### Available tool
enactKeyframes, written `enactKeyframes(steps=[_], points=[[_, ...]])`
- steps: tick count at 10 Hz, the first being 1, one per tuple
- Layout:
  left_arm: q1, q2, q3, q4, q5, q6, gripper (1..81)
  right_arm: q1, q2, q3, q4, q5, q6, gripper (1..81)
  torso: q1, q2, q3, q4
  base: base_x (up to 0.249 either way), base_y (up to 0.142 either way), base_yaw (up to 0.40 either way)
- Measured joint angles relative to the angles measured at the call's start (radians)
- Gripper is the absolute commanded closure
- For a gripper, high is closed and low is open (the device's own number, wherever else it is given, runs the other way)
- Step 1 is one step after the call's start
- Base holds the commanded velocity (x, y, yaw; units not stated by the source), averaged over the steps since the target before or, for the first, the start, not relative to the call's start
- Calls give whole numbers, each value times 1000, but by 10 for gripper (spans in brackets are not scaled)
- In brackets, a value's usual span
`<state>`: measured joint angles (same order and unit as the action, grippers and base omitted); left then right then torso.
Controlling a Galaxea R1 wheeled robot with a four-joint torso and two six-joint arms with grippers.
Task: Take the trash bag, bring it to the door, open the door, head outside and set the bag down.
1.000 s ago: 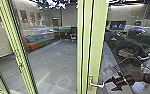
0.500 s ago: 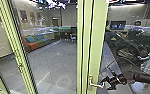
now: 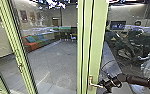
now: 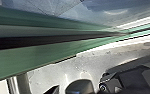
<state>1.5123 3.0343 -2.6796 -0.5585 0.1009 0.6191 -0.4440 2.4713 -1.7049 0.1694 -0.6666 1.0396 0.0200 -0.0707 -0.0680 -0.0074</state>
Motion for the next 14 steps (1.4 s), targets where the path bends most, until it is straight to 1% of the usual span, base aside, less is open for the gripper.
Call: enactKeyframes(steps=[3,4,6,8,9,10,14], points=[[1,1,0,-1,0,0,811,-33,8,-19,-37,40,89,10,0,0,0,0,0,0,0],[1,2,0,0,0,0,811,-42,9,-19,-53,60,108,10,0,0,0,0,0,0,0],[1,2,0,-1,0,0,811,-64,8,-19,-85,100,115,10,0,0,0,0,0,0,0],[1,2,0,-1,0,0,811,-94,12,-23,-135,143,122,10,-1,0,1,0,0,0,0],[1,2,0,-1,0,0,811,-113,14,-28,-166,124,146,10,-1,0,1,0,0,0,0],[1,3,0,0,-1,0,811,-127,26,-45,-182,138,151,10,0,0,1,0,0,0,0],[1,5,0,0,-1,0,811,-127,78,-101,-228,63,154,10,-1,0,1,0,0,0,0]])
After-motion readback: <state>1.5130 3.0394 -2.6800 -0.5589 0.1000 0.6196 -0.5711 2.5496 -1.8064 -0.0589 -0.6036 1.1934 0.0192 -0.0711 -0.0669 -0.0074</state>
